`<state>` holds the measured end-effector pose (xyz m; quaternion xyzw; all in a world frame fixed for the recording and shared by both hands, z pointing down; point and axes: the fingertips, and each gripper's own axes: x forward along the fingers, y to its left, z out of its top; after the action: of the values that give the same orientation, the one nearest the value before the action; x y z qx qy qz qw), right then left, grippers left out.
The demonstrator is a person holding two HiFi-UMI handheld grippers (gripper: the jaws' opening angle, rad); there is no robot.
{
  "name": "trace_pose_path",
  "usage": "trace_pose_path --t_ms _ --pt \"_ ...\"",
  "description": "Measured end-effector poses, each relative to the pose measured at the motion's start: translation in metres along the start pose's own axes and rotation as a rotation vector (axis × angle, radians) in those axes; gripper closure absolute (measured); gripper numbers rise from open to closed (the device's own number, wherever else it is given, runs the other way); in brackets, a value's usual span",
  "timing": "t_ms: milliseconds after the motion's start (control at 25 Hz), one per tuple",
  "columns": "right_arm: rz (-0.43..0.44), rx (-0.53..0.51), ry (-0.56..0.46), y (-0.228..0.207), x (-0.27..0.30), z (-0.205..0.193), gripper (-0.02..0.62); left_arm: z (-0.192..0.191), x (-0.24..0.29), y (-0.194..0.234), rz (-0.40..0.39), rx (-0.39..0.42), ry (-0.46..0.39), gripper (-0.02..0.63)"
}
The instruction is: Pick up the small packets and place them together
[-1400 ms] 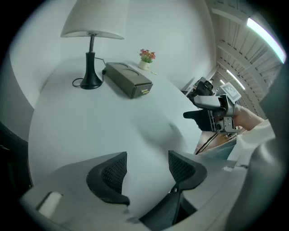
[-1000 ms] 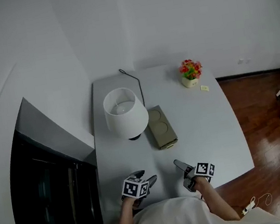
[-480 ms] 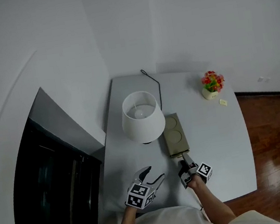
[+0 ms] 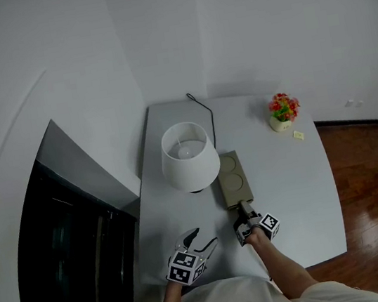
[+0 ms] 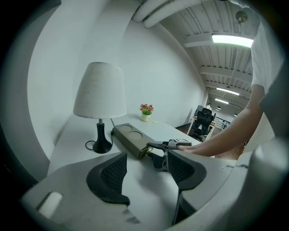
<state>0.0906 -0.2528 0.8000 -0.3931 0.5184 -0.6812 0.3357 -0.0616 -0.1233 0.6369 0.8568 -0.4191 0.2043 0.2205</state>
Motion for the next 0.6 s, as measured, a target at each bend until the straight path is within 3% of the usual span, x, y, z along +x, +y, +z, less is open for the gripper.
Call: trace_pose_path --t_ms 240,600 --pt "-0.018 -0.084 0.027 0.007 0.0 0.0 0.44 -0.005 -0.002 -0.008 -0.017 0.026 0.011 0.336" --pt "-0.029 -0.085 0.05 -0.016 -0.064 -0.013 0.44 -0.022 -0.012 -0.024 -0.048 0.046 0.022 0.336"
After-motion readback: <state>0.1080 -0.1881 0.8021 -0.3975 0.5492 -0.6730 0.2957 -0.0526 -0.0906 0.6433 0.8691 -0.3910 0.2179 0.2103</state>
